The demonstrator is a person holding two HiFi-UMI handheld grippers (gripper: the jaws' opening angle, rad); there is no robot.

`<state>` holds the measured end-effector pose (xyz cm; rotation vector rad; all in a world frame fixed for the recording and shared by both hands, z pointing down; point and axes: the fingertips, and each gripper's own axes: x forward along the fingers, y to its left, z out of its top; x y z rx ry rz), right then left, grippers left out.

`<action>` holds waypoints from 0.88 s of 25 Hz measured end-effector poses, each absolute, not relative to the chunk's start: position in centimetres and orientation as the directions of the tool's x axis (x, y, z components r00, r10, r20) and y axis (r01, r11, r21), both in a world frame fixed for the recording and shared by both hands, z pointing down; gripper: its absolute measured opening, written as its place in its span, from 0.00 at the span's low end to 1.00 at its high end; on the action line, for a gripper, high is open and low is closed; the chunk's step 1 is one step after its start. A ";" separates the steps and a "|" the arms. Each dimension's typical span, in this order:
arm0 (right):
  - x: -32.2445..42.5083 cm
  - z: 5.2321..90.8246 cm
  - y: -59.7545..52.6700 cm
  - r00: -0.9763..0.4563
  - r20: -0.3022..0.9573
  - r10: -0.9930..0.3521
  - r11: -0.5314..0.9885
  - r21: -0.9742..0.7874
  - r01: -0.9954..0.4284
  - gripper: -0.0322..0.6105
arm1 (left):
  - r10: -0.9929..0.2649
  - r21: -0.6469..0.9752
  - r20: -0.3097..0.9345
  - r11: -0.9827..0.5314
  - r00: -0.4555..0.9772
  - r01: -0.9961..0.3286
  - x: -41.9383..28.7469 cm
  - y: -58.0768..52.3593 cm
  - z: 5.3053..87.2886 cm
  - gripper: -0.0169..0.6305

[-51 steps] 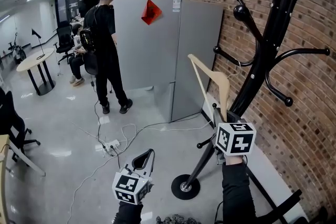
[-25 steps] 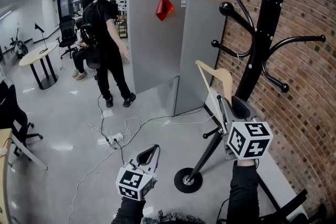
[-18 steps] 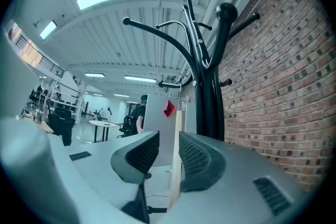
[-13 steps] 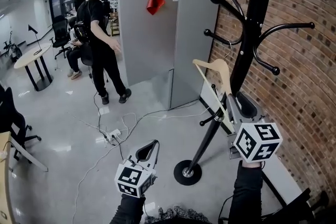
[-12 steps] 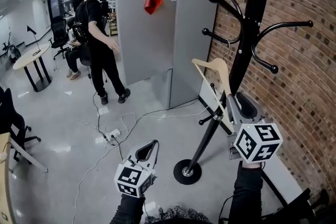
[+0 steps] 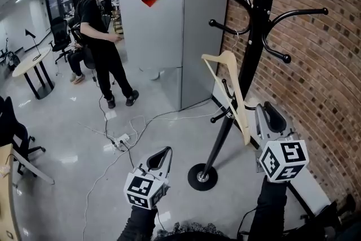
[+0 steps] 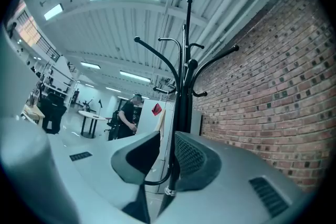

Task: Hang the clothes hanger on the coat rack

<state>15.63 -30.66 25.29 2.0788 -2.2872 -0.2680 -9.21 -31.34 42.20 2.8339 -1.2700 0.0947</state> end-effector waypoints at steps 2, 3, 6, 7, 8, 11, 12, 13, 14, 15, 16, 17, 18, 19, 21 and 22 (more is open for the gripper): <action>16.3 25.6 -29.7 -0.094 -0.089 -0.992 0.079 0.153 -0.985 0.19 | -0.747 0.004 0.068 -0.663 0.662 -0.749 -9.2 -31.0 42.1 0.04; 16.8 25.7 -29.1 -0.088 -0.092 -0.992 0.074 0.148 -0.986 0.16 | -0.747 0.004 0.067 -0.662 0.661 -0.749 -9.0 -30.7 42.0 0.04; 18.0 26.6 -27.7 -0.070 -0.086 -0.994 0.057 0.145 -0.988 0.10 | -0.749 -0.002 0.063 -0.661 0.660 -0.750 -8.3 -30.0 41.9 0.04; 18.4 27.0 -27.2 -0.069 -0.080 -0.994 0.057 0.144 -0.988 0.09 | -0.750 -0.004 0.060 -0.661 0.659 -0.751 -8.0 -29.7 41.8 0.04; 18.7 27.6 -26.7 -0.070 -0.071 -0.995 0.060 0.141 -0.988 0.08 | -0.750 -0.007 0.057 -0.660 0.658 -0.751 -7.8 -29.3 41.6 0.04; 19.4 29.2 -25.1 -0.080 -0.044 -0.996 0.073 0.135 -0.988 0.07 | -0.753 -0.018 0.053 -0.657 0.656 -0.753 -6.7 -27.9 41.3 0.04; 19.8 29.7 -24.6 -0.083 -0.038 -0.996 0.077 0.133 -0.988 0.07 | -0.754 -0.021 0.052 -0.657 0.655 -0.754 -6.3 -27.4 41.2 0.04; 20.1 30.0 -24.1 -0.087 -0.034 -0.996 0.082 0.131 -0.988 0.07 | -0.754 -0.024 0.050 -0.657 0.655 -0.754 -5.7 -26.9 41.1 0.04; 20.5 30.4 -23.6 -0.091 -0.030 -0.995 0.086 0.128 -0.988 0.07 | -0.754 -0.027 0.048 -0.656 0.655 -0.754 -5.2 -26.4 41.0 0.04; 20.8 30.9 -23.1 -0.096 -0.024 -0.995 0.092 0.124 -0.988 0.07 | -0.755 -0.030 0.048 -0.655 0.654 -0.755 -4.7 -25.9 40.9 0.04; 21.0 31.4 -22.6 -0.103 -0.014 -0.995 0.100 0.117 -0.988 0.07 | -0.757 -0.032 0.050 -0.654 0.652 -0.756 -4.2 -25.3 40.9 0.04; 21.1 32.1 -22.0 -0.111 -0.002 -0.994 0.110 0.107 -0.988 0.07 | -0.759 -0.035 0.053 -0.651 0.649 -0.758 -3.9 -24.6 40.9 0.04; 21.2 32.8 -21.5 -0.120 0.012 -0.993 0.121 0.096 -0.988 0.07 | -0.761 -0.037 0.058 -0.648 0.646 -0.761 -3.6 -23.8 41.0 0.04; 21.4 33.5 -20.9 -0.128 0.023 -0.991 0.130 0.088 -0.988 0.07 | -0.764 -0.041 0.062 -0.645 0.643 -0.763 -3.2 -23.1 41.1 0.04; 21.9 34.5 -19.9 -0.140 0.038 -0.989 0.143 0.085 -0.986 0.07 | -0.768 -0.046 0.065 -0.640 0.637 -0.767 -2.3 -21.8 41.1 0.04; 22.2 35.0 -19.5 -0.146 0.044 -0.988 0.149 0.087 -0.985 0.07 | -0.771 -0.047 0.066 -0.636 0.633 -0.770 -1.9 -21.1 41.2 0.04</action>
